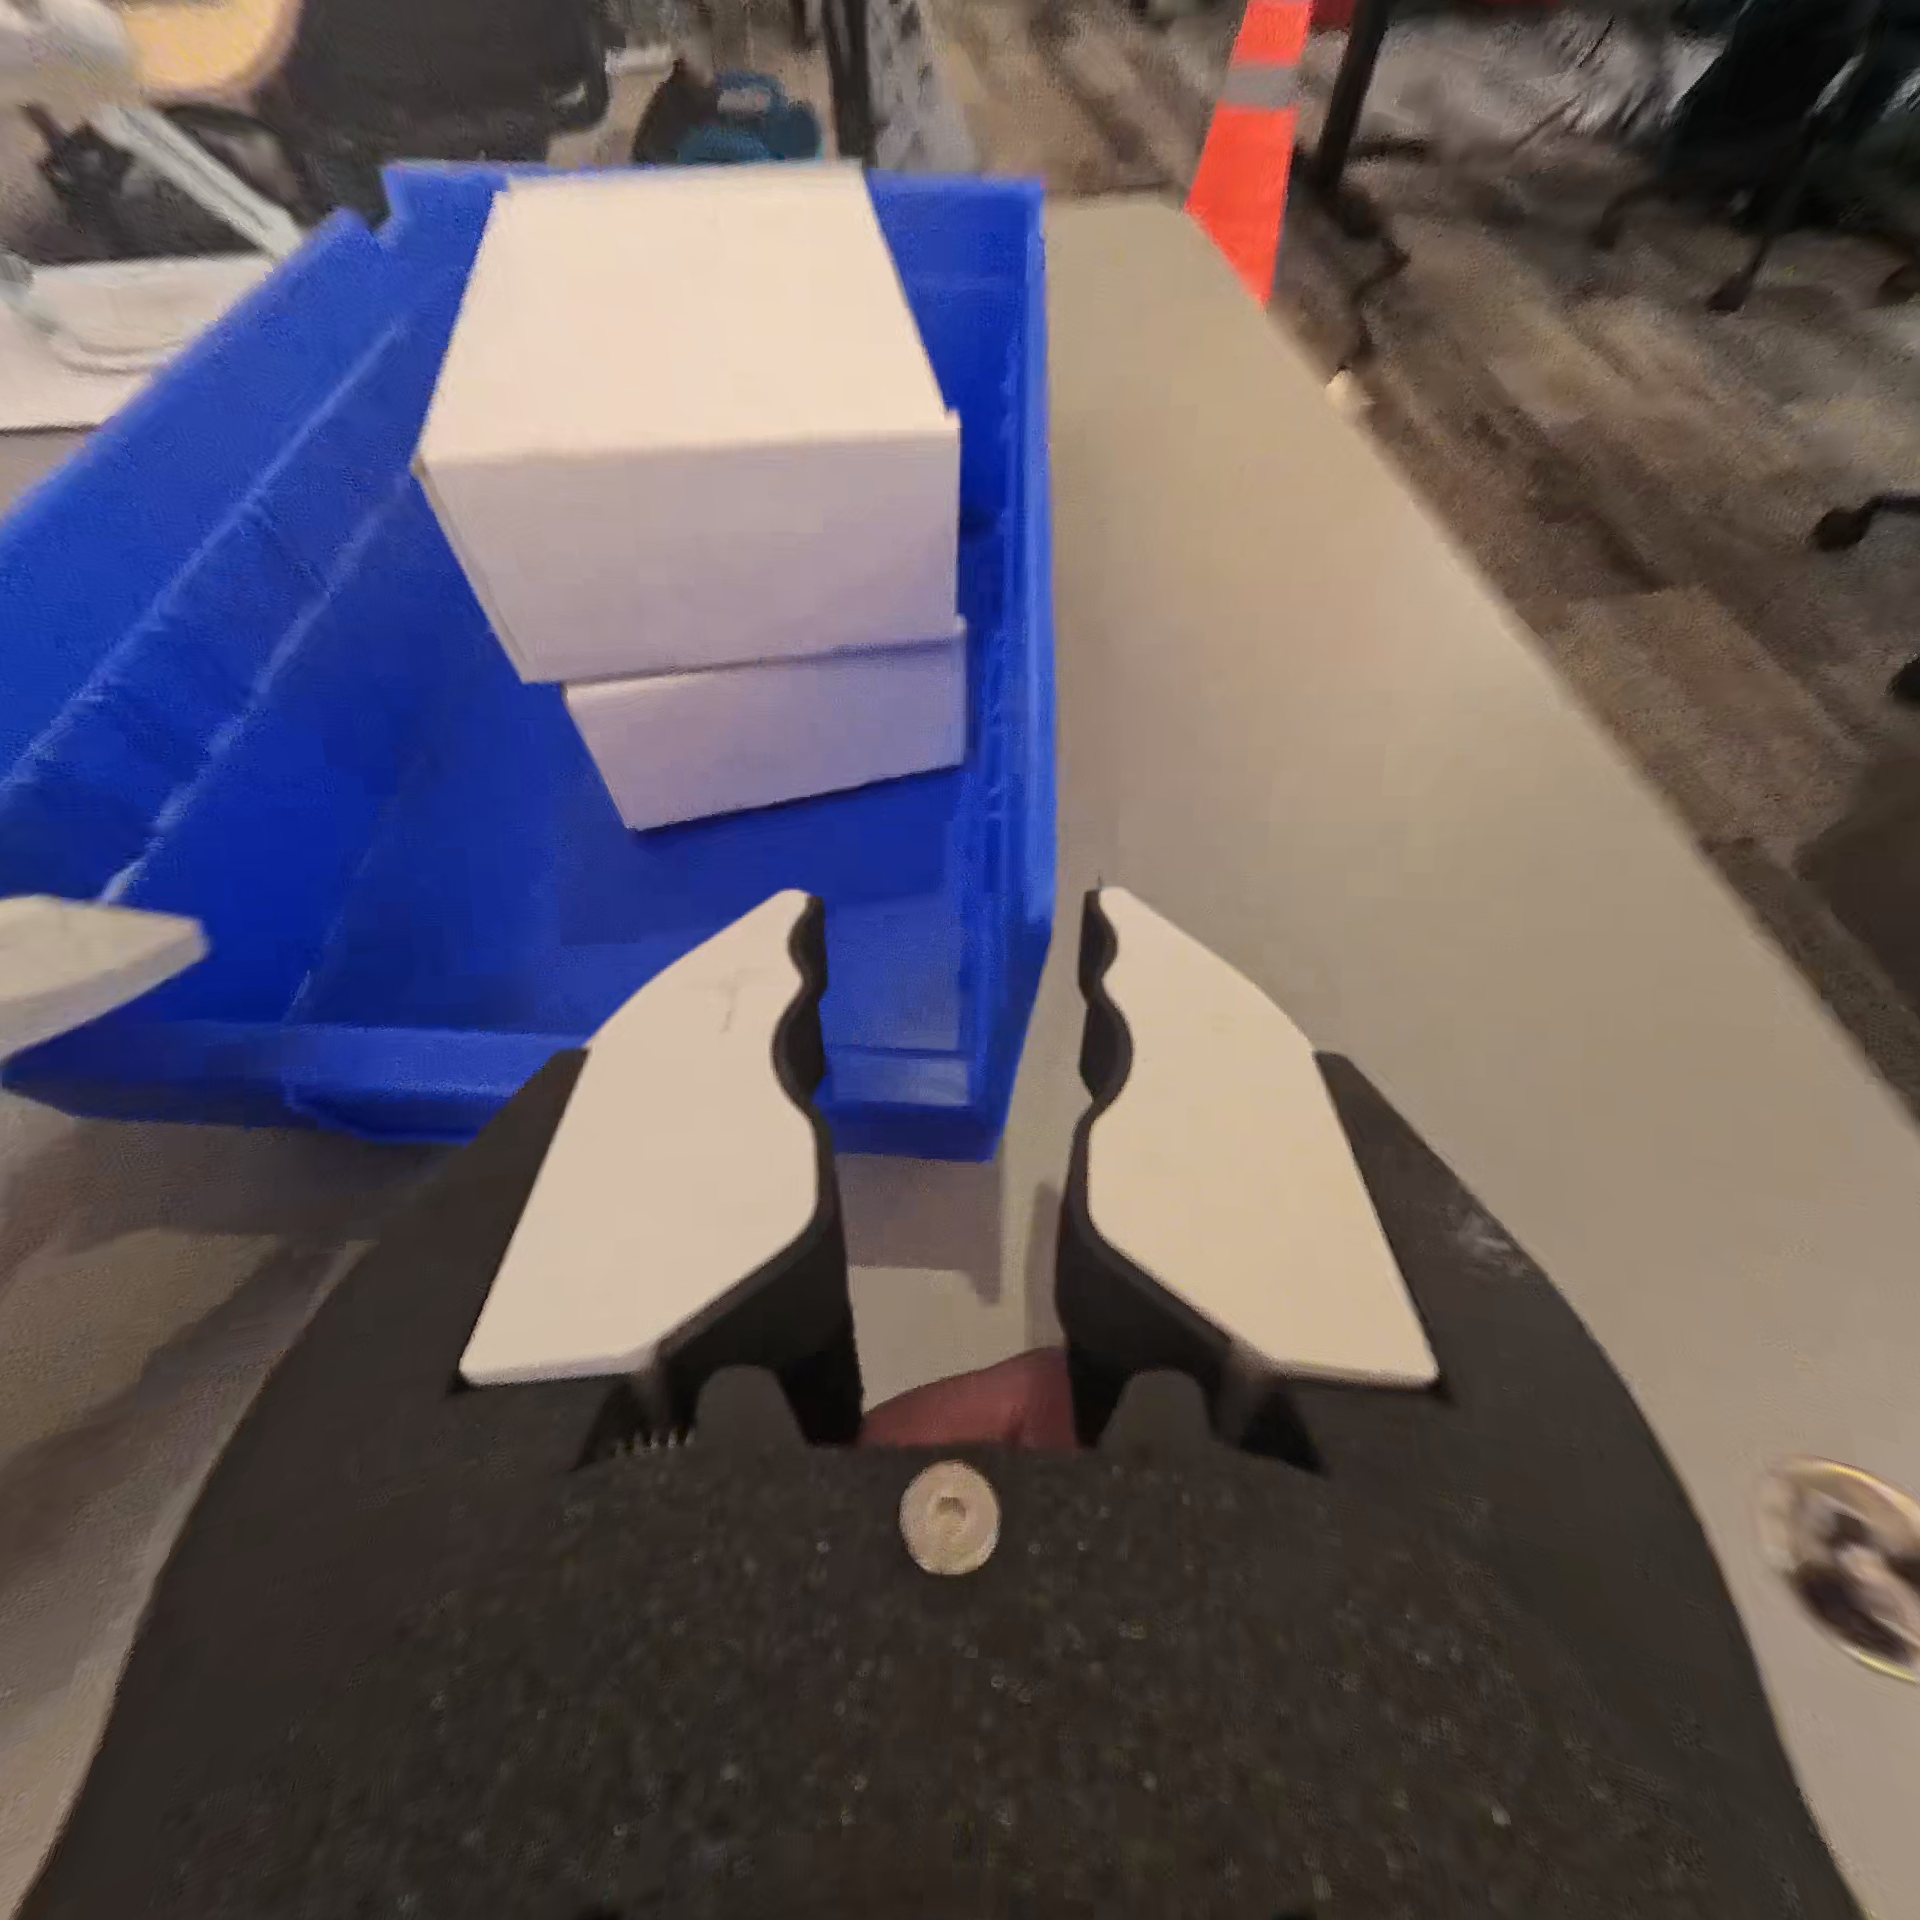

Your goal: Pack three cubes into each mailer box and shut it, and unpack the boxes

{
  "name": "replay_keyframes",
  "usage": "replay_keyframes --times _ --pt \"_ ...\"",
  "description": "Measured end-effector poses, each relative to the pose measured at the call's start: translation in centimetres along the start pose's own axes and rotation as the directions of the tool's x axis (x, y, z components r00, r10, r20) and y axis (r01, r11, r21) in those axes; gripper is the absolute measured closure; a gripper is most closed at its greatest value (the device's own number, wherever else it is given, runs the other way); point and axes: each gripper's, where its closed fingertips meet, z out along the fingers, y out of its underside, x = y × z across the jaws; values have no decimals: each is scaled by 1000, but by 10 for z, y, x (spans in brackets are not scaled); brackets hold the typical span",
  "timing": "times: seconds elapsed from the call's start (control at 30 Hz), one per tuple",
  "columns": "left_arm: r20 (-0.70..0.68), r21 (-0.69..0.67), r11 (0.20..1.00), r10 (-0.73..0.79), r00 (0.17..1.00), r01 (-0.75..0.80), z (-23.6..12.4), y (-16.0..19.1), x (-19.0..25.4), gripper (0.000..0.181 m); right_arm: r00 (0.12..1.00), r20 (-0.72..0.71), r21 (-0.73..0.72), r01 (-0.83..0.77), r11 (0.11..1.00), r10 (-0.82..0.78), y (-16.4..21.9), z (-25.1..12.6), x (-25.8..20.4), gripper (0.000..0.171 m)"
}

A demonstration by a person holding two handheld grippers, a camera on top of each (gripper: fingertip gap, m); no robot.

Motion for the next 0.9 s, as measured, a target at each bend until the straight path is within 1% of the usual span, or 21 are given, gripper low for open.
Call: replay_keyframes --times 0.03,0.07,0.1,0.13,0.17,0.23,0.3,0.37,0.43,0.57,0.67,0.73,0.83,0.9 --pt "34 -6 1000 -20 999 20 7 0 -5 129 999 34 -31 -40 999 41 6 8 -4 128" --pt "81 -5 999 -34 996 35 11 0 -13 146 996 35 -50 -77 996 79 10 15 -5 126" --pt "112 -2 999 -42 993 43 12 -1 -21 162 997 7 -41 -82 996 82 10 17 -1 133" --pt "135 -5 999 -47 990 48 12 -2 -28 170 997 -23 -41 -70 997 69 10 17 3 151" --pt "168 -6 999 -51 985 53 12 -2 -37 174 999 -12 -31 -49 998 49 9 16 2 169" --pt "193 1 999 -44 980 45 7 -3 -45 177 1000 -30 -9 -7 1000 6 8 12 -7 169" --pt "196 13 998 -70 978 69 -7 -2 -52 178 998 -64 42 30 999 -27 -2 3 -20 169" --pt "198 20 995 -101 975 99 -24 0 -67 178 1000 -25 69 21 997 -19 -9 -2 -42 169" --pt "255 42 996 -84 963 75 -50 -1 -90 178 999 10 87 37 996 -38 -11 -3 -73 169" --pt "386 78 997 -57 921 29 -110 2 -151 178 988 140 95 52 994 -65 -10 -3 -153 167" --pt "443 75 995 -96 891 69 -143 23 -195 179 974 212 82 68 994 -84 -8 -1 -211 168" --pt "460 81 992 -127 879 101 -159 40 -218 178 967 239 73 72 995 -88 -4 2 -242 168" --pt "469 72 989 -150 870 132 -170 64 -241 178 955 270 54 111 992 -121 11 5 -273 168" --pt "455 60 990 -141 879 128 -169 78 -249 177 948 285 64 129 990 -142 20 5 -281 168"
